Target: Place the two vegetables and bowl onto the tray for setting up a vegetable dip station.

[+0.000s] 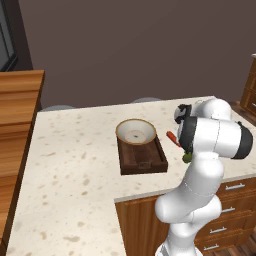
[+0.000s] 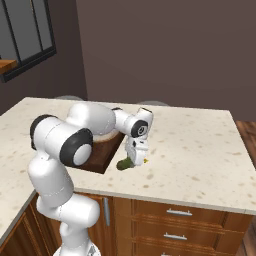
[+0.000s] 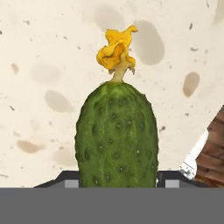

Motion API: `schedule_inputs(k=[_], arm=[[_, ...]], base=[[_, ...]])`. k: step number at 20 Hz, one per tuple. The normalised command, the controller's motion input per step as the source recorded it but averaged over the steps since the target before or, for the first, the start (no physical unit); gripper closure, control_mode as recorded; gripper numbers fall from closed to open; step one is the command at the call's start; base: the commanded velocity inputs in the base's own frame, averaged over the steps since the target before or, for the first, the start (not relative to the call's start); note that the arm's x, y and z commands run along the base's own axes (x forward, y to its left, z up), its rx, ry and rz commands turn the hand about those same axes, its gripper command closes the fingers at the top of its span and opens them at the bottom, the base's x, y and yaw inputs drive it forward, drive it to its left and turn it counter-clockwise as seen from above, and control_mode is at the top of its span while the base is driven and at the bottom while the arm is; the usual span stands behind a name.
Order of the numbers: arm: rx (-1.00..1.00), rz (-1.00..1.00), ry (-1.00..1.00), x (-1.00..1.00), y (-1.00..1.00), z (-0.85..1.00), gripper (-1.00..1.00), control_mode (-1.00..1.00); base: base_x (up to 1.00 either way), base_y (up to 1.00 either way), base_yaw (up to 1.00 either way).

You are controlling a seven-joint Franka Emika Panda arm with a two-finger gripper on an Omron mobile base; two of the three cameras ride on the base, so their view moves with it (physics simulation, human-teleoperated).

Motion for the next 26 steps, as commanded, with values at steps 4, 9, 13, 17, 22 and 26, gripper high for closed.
schedule_inputs(k=[4,9,13,17,22,26], arm=[[-0.12,-0.34,0.0,-0.08,0.37,0.22,1.0,-1.0],[-0.13,-0.3,0.0,-0.03,0.4,0.19,1.0,-1.0],[-0.1,-0.26,0.0,-0.01,0.37,0.09,1.0,-1.0],[-0.01,-0.25,0.0,0.0,0.35,0.0,1.0,-1.0],[0.0,-0.24,-0.05,0.01,0.4,0.0,1.0,-1.0],[0.0,-0.23,-0.06,0.06,0.44,0.0,1.0,-1.0]], base=[[0.0,0.0,0.0],[0.0,0.0,0.0],[0.0,0.0,0.0],[0.0,0.0,0.0],[0.0,0.0,0.0],[0.0,0.0,0.0]])
